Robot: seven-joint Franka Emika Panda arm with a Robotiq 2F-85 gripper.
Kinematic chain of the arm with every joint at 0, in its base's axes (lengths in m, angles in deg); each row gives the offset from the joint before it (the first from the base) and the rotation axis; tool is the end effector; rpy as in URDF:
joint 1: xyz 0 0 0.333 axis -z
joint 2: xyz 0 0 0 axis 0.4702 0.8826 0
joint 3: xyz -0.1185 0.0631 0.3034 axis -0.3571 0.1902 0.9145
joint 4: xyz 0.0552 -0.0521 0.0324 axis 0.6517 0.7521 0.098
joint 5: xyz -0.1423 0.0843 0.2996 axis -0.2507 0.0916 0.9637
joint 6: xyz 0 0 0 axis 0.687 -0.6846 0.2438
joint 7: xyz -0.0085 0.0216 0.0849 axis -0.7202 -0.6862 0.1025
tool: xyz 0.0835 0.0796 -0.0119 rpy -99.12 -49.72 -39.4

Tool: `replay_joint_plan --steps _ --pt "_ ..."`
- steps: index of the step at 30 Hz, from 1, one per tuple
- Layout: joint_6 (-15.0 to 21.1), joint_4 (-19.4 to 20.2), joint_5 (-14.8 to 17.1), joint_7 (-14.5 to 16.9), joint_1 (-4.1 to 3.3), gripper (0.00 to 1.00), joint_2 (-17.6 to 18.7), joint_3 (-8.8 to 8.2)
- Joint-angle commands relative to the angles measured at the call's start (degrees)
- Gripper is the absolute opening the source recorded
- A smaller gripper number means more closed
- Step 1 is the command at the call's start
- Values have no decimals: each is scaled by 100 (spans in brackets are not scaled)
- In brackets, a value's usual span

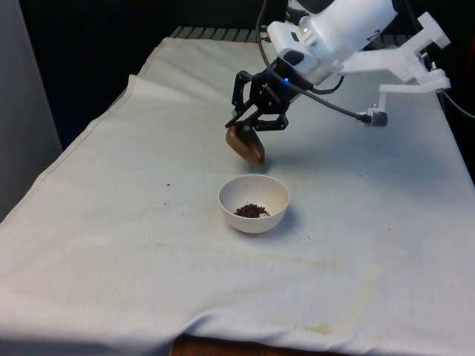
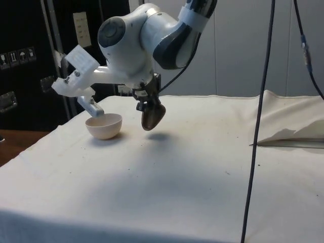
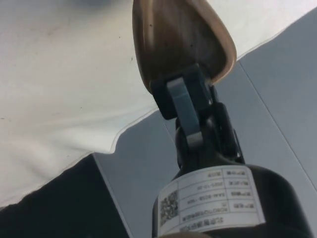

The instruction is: Pour the coffee beans from the cup into the bowl.

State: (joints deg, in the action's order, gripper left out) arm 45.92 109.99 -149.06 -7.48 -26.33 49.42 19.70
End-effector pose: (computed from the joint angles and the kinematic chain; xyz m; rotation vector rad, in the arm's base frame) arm 0.5412 -0.0068 0.2493 2.3520 -0.2616 0.1642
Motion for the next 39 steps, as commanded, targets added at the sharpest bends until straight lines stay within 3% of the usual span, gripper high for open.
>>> replay_joint_plan --steps 1,2,3,4,5,10,11,12,17,18,19,27,28,29,36,37,38,39 --pt "126 57 63 74 69 0 -52 29" --pt "206 74 92 92 69 0 -63 -17" --pt "80 11 40 17 0 0 -6 -46" --pt "246 86 109 115 74 0 -74 -34" --pt "292 97 126 132 80 0 -80 -63" --pt "544 183 229 218 63 0 -155 -212" --pt "435 138 166 155 0 0 -115 -252" --pt "584 206 241 223 63 0 -172 -235" --pt "808 292 321 246 69 0 -241 -327" --pt "710 235 269 178 0 0 -195 -367" --pt "848 309 344 258 69 0 -252 -344" --pt "1152 458 476 309 69 0 -361 -476" --pt "1031 390 395 223 0 0 -315 -504" --pt "1220 493 504 321 69 0 -390 -504" --pt "1461 602 630 395 63 0 -498 -619" --pt "1341 544 556 327 6 0 -458 -653" --pt "1501 619 642 395 63 0 -498 -636" --pt "1581 647 670 395 57 0 -510 -665"
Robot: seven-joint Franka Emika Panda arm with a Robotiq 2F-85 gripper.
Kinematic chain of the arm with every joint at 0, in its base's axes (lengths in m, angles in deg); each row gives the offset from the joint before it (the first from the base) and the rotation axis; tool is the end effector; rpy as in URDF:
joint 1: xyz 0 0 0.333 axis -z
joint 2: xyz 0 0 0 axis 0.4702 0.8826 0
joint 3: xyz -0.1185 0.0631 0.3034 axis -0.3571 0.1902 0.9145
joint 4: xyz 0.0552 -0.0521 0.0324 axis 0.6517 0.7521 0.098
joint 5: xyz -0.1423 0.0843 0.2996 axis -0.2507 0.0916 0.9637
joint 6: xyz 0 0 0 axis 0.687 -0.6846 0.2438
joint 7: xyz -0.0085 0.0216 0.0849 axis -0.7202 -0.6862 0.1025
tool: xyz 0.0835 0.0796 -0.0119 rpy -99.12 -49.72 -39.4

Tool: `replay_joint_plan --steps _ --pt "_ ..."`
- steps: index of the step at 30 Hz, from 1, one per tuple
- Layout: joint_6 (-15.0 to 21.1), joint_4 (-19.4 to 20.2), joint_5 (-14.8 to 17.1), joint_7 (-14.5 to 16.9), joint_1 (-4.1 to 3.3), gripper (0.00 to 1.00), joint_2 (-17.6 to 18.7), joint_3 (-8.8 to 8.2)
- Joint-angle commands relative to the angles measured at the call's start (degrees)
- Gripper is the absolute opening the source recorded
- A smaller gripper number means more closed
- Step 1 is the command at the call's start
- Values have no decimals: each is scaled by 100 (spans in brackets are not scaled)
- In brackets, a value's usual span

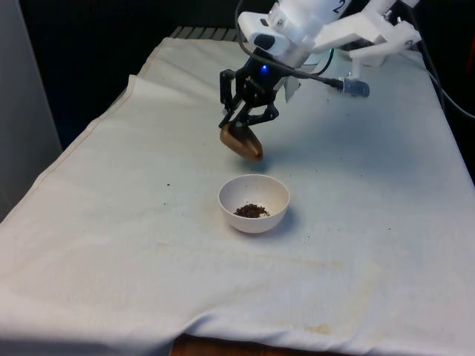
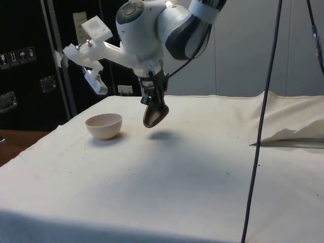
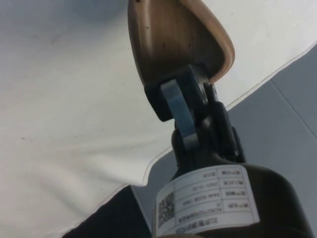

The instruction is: Pour the coffee beans from the cup into the bowl.

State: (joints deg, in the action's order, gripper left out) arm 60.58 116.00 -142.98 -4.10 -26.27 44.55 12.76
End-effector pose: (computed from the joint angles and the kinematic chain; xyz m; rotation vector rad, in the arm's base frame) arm 0.5261 -0.0377 0.2642 2.5280 -0.3592 0.2228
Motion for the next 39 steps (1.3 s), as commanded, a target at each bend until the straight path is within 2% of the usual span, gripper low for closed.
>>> replay_joint_plan --steps 1,6,7,8,15,16,17,24,25,26,34,35,36,39 --pt "166 63 74 63 57 0 -23 11" --pt "424 138 132 80 63 0 -23 -92" --pt "321 92 52 0 0 0 0 -132" --pt "470 155 143 86 63 0 -29 -115" --pt "871 241 223 103 69 0 -11 -286" --pt "722 189 138 29 0 0 0 -309" --pt "922 258 235 109 69 0 -11 -309" --pt "1318 372 298 120 74 0 -6 -470" --pt "1180 321 201 29 0 0 0 -510" --pt "1364 390 309 126 74 0 -6 -493" --pt "1782 556 372 155 86 0 -6 -670" --pt "1673 493 252 34 0 0 0 -733" --pt "1828 573 378 155 86 0 -6 -688" --pt "1982 647 413 183 97 0 -6 -751"
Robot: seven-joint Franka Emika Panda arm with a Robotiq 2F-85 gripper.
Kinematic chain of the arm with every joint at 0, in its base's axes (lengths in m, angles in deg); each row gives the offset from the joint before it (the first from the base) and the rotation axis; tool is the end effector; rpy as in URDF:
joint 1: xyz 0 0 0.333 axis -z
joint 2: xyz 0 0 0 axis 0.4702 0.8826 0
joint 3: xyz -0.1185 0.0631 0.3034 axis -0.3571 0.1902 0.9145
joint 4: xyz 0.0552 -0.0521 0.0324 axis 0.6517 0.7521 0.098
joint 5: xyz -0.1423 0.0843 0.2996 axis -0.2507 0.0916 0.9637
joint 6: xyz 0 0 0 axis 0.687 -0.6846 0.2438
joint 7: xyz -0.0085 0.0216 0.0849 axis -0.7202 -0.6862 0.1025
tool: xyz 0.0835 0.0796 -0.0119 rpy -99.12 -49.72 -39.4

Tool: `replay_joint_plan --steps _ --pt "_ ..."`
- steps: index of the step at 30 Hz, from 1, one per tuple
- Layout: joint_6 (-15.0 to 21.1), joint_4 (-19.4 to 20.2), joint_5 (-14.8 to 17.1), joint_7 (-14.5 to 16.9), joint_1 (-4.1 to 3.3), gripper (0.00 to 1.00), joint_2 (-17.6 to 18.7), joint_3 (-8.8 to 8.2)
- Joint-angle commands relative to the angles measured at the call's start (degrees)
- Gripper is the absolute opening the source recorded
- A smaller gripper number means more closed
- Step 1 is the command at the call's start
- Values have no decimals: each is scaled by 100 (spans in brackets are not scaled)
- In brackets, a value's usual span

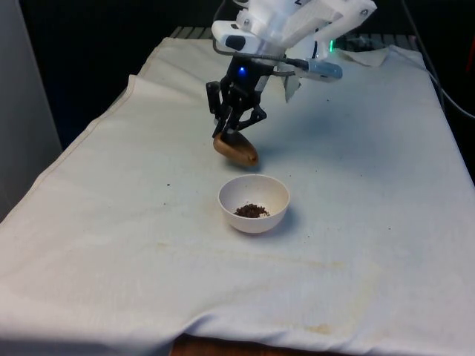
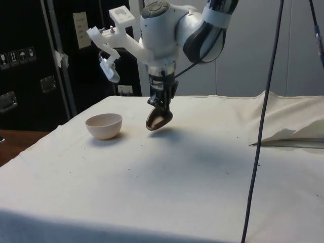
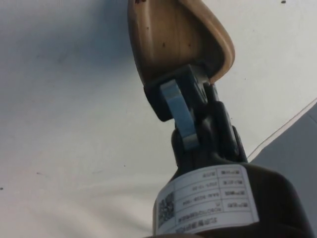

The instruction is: Pour the coffee beans from the cup into the bowl.

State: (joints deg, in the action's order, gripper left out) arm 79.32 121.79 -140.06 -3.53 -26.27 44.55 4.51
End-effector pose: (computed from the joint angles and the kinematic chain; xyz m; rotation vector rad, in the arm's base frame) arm 0.5089 -0.0725 0.2500 2.6992 -0.4769 0.3347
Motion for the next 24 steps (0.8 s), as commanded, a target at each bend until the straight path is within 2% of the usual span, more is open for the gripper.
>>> replay_joint_plan --steps 1,5,6,7,13,14,15,21,23,24 --pt "143 86 143 143 97 0 -6 57" --pt "281 160 264 246 97 0 -11 -11" --pt "183 86 172 160 6 0 0 -86" --pt "321 183 292 281 97 0 -11 -34" --pt "579 338 521 487 97 0 -23 -149" --pt "464 241 407 378 6 0 0 -218" --pt "659 378 567 539 109 0 -17 -172" --pt "842 430 802 739 126 0 23 -229" --pt "888 424 963 871 126 8 46 -241" --pt "773 367 848 768 23 13 23 -350"
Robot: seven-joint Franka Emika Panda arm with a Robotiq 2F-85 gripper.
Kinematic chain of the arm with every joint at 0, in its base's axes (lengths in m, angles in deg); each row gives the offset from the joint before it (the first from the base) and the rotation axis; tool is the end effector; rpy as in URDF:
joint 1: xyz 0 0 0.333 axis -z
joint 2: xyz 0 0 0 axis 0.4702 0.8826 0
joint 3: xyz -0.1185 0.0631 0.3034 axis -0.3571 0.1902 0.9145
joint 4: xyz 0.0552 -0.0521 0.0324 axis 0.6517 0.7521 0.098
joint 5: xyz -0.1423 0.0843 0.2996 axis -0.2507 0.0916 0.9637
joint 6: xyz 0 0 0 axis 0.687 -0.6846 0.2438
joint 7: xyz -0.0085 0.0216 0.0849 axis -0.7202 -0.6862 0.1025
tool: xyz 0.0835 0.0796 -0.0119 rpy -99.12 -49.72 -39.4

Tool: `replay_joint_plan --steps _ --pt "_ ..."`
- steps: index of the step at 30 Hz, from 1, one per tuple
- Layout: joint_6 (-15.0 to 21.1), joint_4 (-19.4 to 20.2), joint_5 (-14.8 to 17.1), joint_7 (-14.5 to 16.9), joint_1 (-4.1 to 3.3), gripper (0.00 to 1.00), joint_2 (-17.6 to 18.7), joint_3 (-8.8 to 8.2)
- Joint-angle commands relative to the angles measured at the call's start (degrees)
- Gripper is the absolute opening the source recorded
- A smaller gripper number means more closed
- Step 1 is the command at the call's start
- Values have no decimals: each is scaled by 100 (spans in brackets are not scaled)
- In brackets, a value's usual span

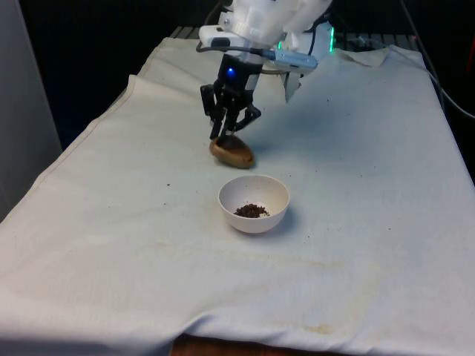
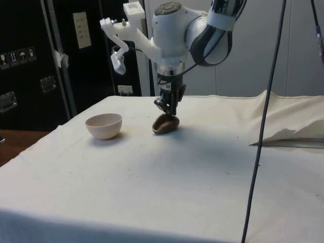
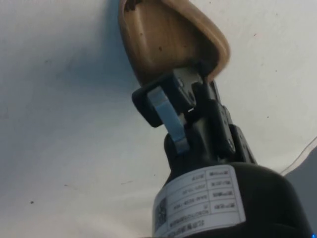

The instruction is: Pour the coffee beans from the cup into the bowl.

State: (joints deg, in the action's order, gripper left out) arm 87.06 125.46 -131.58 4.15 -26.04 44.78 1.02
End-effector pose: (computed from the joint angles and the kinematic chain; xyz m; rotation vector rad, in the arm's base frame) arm 0.4948 -0.0938 0.2419 2.7912 -0.5396 0.3296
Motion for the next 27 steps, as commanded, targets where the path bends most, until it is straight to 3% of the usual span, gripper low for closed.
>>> replay_joint_plan --steps 1,8,9,10,16,17,18,19,27 --pt "120 57 166 149 103 13 29 103" --pt "155 52 470 418 86 56 46 86" --pt "57 0 372 332 0 61 29 -6" --pt "155 52 487 435 86 61 46 86" --pt "80 52 550 476 63 99 -52 80" --pt "46 52 550 470 52 100 -97 80" --pt "69 -23 441 384 -6 100 -23 -6" --pt "17 46 550 458 40 100 -143 74" --pt "-350 -11 584 447 -6 100 -516 138"
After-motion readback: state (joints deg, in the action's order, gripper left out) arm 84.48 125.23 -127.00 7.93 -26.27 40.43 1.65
